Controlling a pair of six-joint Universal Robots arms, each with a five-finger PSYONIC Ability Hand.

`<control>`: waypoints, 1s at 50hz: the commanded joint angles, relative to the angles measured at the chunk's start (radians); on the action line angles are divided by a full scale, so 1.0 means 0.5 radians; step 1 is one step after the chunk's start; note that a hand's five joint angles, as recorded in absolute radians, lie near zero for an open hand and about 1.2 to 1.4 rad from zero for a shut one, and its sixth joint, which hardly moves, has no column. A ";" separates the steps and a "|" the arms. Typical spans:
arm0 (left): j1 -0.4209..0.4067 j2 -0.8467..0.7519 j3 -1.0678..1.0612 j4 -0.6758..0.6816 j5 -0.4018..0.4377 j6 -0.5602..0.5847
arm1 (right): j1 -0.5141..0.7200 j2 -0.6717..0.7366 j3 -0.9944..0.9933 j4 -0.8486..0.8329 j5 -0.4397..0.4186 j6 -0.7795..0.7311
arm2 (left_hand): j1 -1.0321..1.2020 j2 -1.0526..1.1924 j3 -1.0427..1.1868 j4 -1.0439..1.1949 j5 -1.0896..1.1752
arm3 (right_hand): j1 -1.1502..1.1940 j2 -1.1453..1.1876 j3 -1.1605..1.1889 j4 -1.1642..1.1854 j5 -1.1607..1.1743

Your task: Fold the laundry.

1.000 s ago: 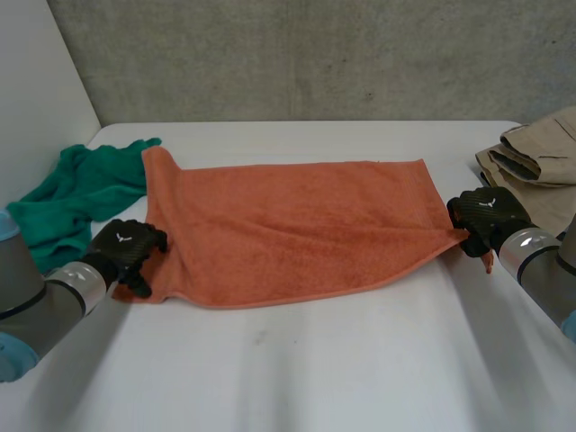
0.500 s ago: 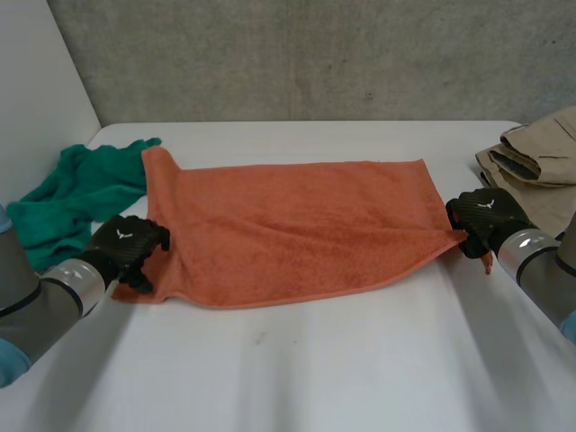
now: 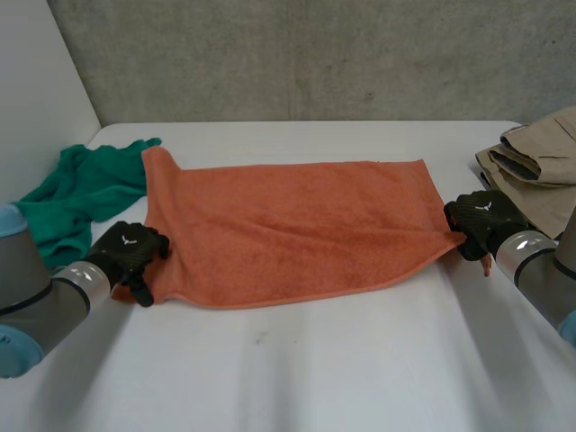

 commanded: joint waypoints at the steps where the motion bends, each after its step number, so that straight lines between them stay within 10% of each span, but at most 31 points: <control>1: 0.001 -0.012 0.099 0.070 -0.056 -0.029 | 0.000 0.000 0.000 0.000 0.000 0.000 | 0.200 0.200 0.205 0.190 0.203 | 0.530 0.439 0.414 0.394 0.462; 12: -0.036 -0.070 0.167 0.119 -0.071 -0.047 | -0.006 0.000 -0.003 0.000 0.000 0.000 | 0.440 0.440 0.445 0.430 0.443 | 0.530 0.439 0.414 0.394 0.462; 16: -0.036 -0.067 0.173 0.119 -0.053 -0.053 | -0.006 -0.003 -0.006 0.000 0.000 0.000 | 1.653 1.652 1.658 1.642 1.656 | 0.530 0.439 0.414 0.394 0.462; 29: 0.047 0.304 -0.069 0.073 0.039 -0.115 | -0.027 -0.181 -0.080 0.306 -0.006 -0.015 | 1.656 1.655 1.661 1.645 1.659 | 0.530 0.439 0.414 0.394 0.462; 37: 0.142 0.893 -0.284 -0.564 0.067 -0.017 | -0.110 -0.442 -0.212 1.434 -0.156 -0.505 | 1.656 1.655 1.661 1.645 1.659 | 0.530 0.439 0.414 0.394 0.462; 42: 0.255 1.022 -0.394 -1.293 0.039 0.399 | -0.211 -0.427 -0.184 2.293 -0.227 -1.433 | 1.656 1.655 1.661 1.645 1.659 | 0.530 0.439 0.414 0.394 0.462; 50: 0.210 0.878 -0.343 -1.379 -0.031 0.773 | -0.202 -0.203 -0.346 2.044 -0.092 -1.365 | 1.656 1.655 1.661 1.645 1.659 | 0.530 0.439 0.414 0.394 0.462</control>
